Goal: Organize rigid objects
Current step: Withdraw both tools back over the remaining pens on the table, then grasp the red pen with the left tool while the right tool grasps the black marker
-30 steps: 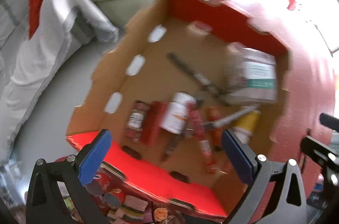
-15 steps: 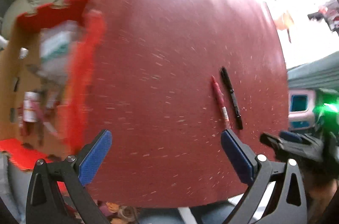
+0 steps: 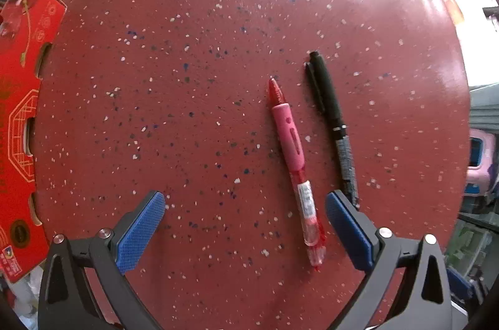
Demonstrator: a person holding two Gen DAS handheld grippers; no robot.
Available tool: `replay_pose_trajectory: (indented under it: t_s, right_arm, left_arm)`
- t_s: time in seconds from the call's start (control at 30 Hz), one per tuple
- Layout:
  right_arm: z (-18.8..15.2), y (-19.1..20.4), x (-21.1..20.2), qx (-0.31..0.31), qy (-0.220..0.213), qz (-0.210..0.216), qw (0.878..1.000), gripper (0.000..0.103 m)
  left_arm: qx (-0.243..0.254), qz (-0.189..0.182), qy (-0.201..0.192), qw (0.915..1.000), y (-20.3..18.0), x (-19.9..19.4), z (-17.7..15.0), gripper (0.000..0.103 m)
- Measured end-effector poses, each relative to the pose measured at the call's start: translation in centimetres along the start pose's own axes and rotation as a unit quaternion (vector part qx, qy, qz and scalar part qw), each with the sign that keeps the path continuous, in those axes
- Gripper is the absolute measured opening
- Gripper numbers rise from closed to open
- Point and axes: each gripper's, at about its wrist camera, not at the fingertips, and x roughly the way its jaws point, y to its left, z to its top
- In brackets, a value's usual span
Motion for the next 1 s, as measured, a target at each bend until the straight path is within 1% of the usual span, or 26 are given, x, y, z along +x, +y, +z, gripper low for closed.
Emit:
replay_pose_trajectory:
  t_s: [0.07, 0.17, 0.2, 0.27, 0.37, 0.47, 0.5, 0.53, 0.63, 0.67, 0.73, 0.77, 0.83, 0.87, 0.9, 0.93, 0.97, 1.0]
  right_arm:
    - [0.6, 0.5, 0.0, -0.011, -0.002, 0.000, 1.000, 0.077]
    - [1.8, 2.1, 0.1, -0.036, -0.011, -0.004, 0.999, 0.077]
    - [2.3, 2.7, 0.1, -0.043, -0.015, -0.005, 0.999, 0.077]
    - [3.7, 4.3, 0.2, -0.059, -0.024, -0.002, 0.998, 0.077]
    - [5.7, 6.6, 1.1, -0.083, -0.032, -0.004, 0.996, 0.077]
    - [7.8, 8.7, 2.5, -0.119, -0.042, -0.023, 0.992, 0.077]
    - [8.3, 9.3, 3.0, -0.131, -0.041, -0.029, 0.990, 0.077]
    - [8.8, 9.7, 3.4, -0.140, -0.043, -0.038, 0.989, 0.073]
    - [10.1, 10.1, 4.2, -0.155, -0.042, -0.048, 0.986, 0.073]
    - [10.3, 10.1, 4.0, -0.159, -0.052, -0.043, 0.985, 0.073]
    - [10.5, 9.8, 4.2, -0.178, -0.058, -0.046, 0.981, 0.071]
    - [10.5, 10.0, 4.1, -0.188, -0.059, -0.049, 0.979, 0.070]
    - [10.6, 10.6, 3.9, -0.207, -0.058, -0.052, 0.975, 0.060]
    - [10.4, 11.2, 3.7, -0.215, -0.056, -0.055, 0.973, 0.055]
    - [10.0, 12.2, 3.6, -0.223, -0.053, -0.060, 0.972, 0.046]
    - [9.6, 12.9, 3.4, -0.233, -0.051, -0.068, 0.969, 0.032]
    - [9.3, 13.4, 3.1, -0.242, -0.049, -0.071, 0.966, 0.020]
    - [9.2, 13.5, 3.1, -0.245, -0.043, -0.071, 0.966, 0.010]
  left_arm:
    - [0.005, 0.020, -0.006, 0.9998, 0.3, 0.3, 0.3, 0.103]
    - [-0.005, 0.046, -0.030, 0.9985, 2.5, 0.0, 1.0, 0.103]
    - [-0.009, 0.048, -0.034, 0.9982, 3.3, -0.1, 1.1, 0.103]
    - [-0.014, 0.037, -0.033, 0.9987, 4.8, 0.0, 1.5, 0.103]
    - [-0.006, 0.038, -0.034, 0.9987, 5.1, 0.1, 1.8, 0.103]
    - [0.005, 0.044, -0.043, 0.9981, 5.2, -0.1, 1.8, 0.103]
    - [-0.004, 0.038, -0.042, 0.9984, 5.7, 0.1, 1.8, 0.103]
    - [-0.015, 0.027, -0.040, 0.9987, 6.3, -0.1, 1.5, 0.103]
    - [-0.016, 0.026, -0.050, 0.9983, 6.6, -0.1, 1.3, 0.103]
    - [-0.017, 0.027, -0.055, 0.9980, 6.6, -0.1, 1.2, 0.103]
    - [-0.015, 0.029, -0.066, 0.9972, 6.4, 0.1, 0.7, 0.103]
    - [-0.015, 0.031, -0.066, 0.9972, 6.5, 0.2, 0.5, 0.103]
    - [-0.012, 0.027, -0.050, 0.9983, 6.1, 0.4, 0.2, 0.103]
    - [0.002, 0.030, -0.039, 0.9988, 5.6, 0.5, 0.4, 0.103]
    - [0.011, 0.034, -0.040, 0.9985, 4.7, 0.1, -0.4, 0.100]
    - [0.022, 0.033, -0.039, 0.9985, 4.3, 0.1, -0.4, 0.095]
    - [0.031, 0.028, -0.039, 0.9984, 3.9, -0.1, -0.5, 0.092]
    - [0.036, 0.022, -0.037, 0.9984, 3.4, -0.1, -0.3, 0.083]
